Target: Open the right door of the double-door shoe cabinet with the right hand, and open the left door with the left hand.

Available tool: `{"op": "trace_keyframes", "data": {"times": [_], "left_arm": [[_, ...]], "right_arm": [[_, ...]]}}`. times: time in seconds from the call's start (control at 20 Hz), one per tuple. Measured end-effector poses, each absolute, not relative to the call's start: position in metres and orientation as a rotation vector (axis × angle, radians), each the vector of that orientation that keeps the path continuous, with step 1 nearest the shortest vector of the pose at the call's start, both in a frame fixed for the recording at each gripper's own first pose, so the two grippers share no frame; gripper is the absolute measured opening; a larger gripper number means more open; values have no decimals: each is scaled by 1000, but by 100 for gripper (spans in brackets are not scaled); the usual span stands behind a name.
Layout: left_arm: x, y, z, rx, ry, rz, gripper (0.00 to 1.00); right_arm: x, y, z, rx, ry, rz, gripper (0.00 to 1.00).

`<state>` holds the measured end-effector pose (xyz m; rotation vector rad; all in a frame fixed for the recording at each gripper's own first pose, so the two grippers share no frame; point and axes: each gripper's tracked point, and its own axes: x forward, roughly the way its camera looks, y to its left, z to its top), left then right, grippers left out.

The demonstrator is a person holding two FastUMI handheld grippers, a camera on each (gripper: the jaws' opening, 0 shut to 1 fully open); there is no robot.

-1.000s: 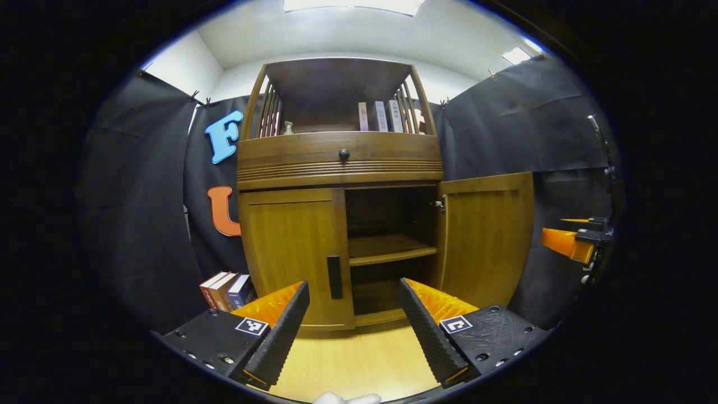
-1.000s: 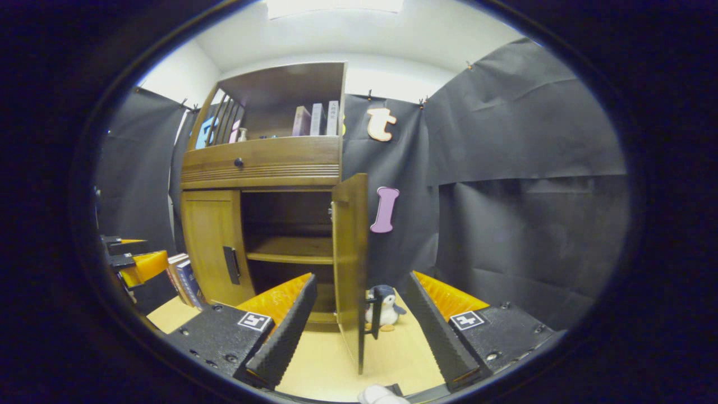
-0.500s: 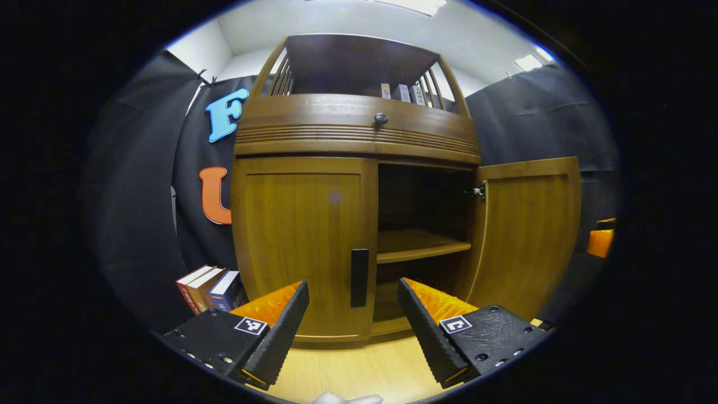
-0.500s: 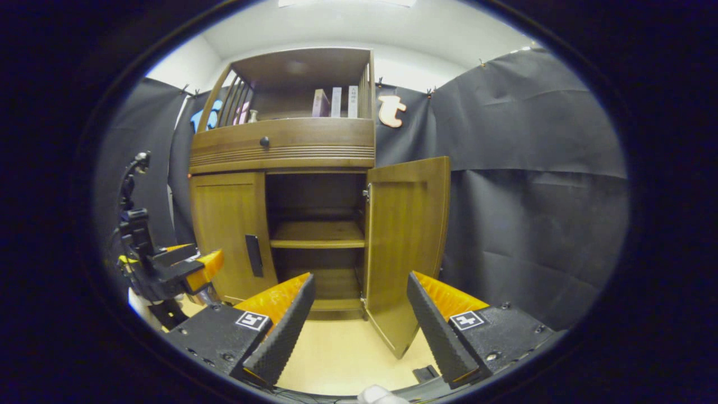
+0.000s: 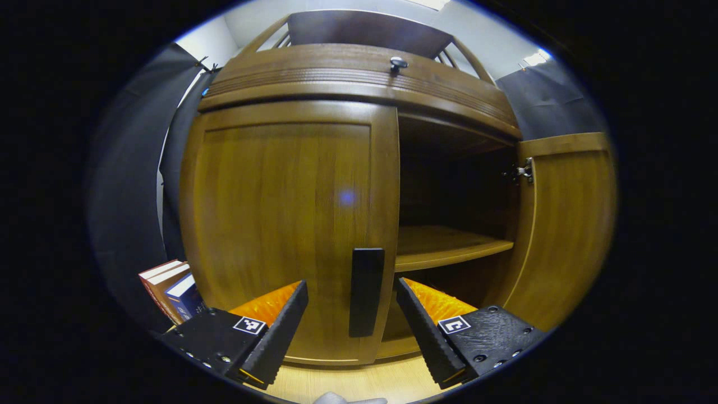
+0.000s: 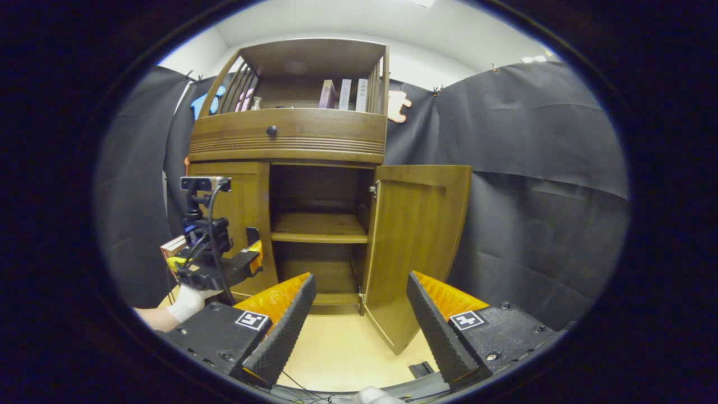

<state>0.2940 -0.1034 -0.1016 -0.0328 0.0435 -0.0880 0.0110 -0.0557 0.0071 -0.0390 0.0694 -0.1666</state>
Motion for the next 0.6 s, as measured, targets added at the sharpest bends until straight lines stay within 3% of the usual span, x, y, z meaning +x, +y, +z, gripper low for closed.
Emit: {"op": "trace_keyframes", "data": {"times": [0.15, 0.25, 0.35, 0.55, 0.6], "left_arm": [[317, -102, -116, -35, 68, -66, 100], [327, -103, -125, -30, 79, -65, 67], [328, -106, -124, -23, 57, -68, 73], [328, -119, -124, -31, 57, -99, 28], [330, -120, -124, -30, 55, -94, 38]], "right_arm": [[16, -59, 8, -58, 71, -192, 100], [20, -60, 11, -54, 71, -194, 100], [21, -62, 13, -56, 65, -198, 100], [21, -60, 12, -60, 67, -197, 100], [19, -59, 13, -62, 67, -197, 100]]}}
